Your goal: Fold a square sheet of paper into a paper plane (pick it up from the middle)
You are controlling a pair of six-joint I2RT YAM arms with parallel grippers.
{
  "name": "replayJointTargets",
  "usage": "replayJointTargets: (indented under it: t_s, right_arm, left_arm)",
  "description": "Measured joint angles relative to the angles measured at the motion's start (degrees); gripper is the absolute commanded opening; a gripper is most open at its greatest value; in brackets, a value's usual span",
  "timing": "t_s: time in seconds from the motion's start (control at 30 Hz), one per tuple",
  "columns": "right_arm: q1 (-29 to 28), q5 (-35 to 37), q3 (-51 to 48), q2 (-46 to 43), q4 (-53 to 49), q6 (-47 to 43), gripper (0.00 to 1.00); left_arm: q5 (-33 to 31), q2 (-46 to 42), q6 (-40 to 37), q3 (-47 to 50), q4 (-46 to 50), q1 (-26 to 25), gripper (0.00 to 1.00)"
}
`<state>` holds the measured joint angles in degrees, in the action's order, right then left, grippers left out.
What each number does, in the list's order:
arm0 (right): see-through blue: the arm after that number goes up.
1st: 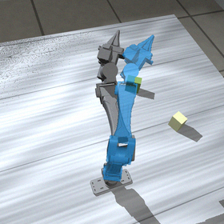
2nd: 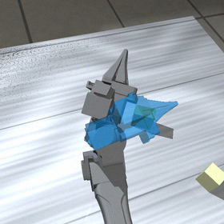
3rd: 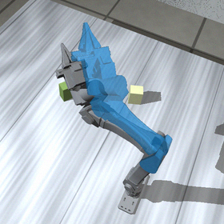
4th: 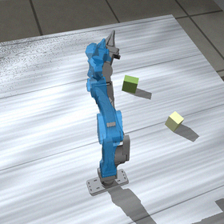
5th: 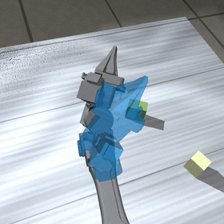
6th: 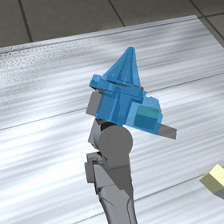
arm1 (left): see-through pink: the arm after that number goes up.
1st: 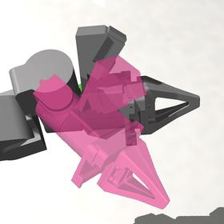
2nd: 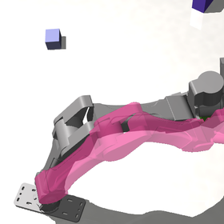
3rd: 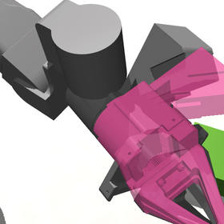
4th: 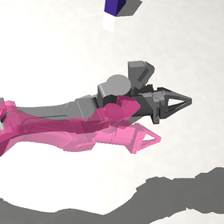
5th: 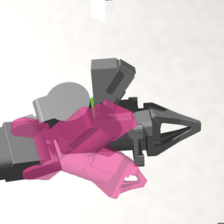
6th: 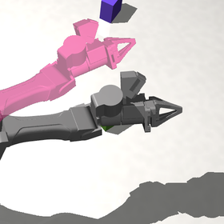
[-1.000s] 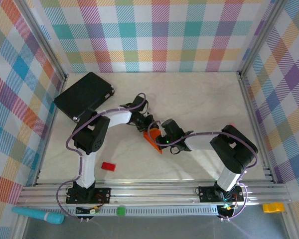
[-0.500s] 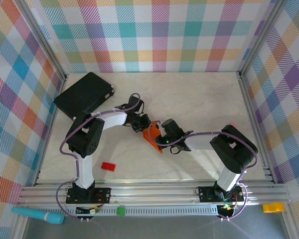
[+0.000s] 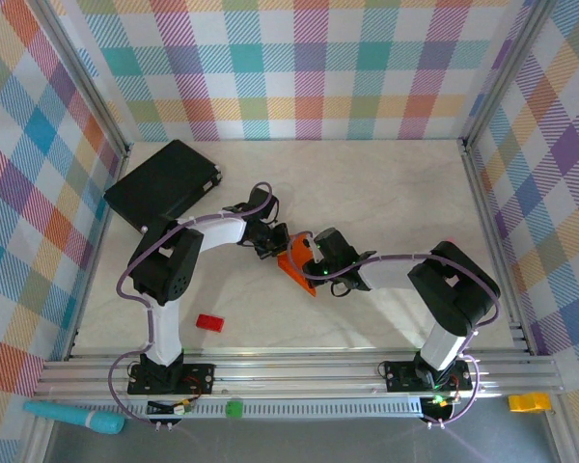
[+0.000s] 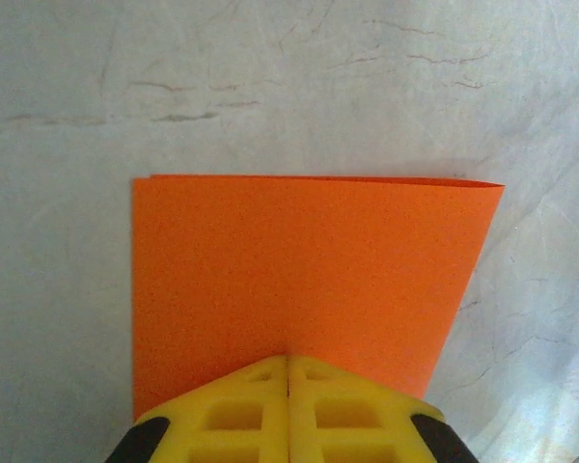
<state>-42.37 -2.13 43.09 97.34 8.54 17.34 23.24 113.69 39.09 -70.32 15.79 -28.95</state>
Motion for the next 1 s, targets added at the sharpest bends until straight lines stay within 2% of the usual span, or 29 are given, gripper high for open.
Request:
replayJointTargets:
  t_s: [1.0]
  right_arm:
    - [0.35, -1.95, 1.95, 0.24, -4.17, 0.66, 0.00]
  left_arm:
    - [0.07, 0.20, -1.03, -0.33, 0.44, 0.00, 0.05]
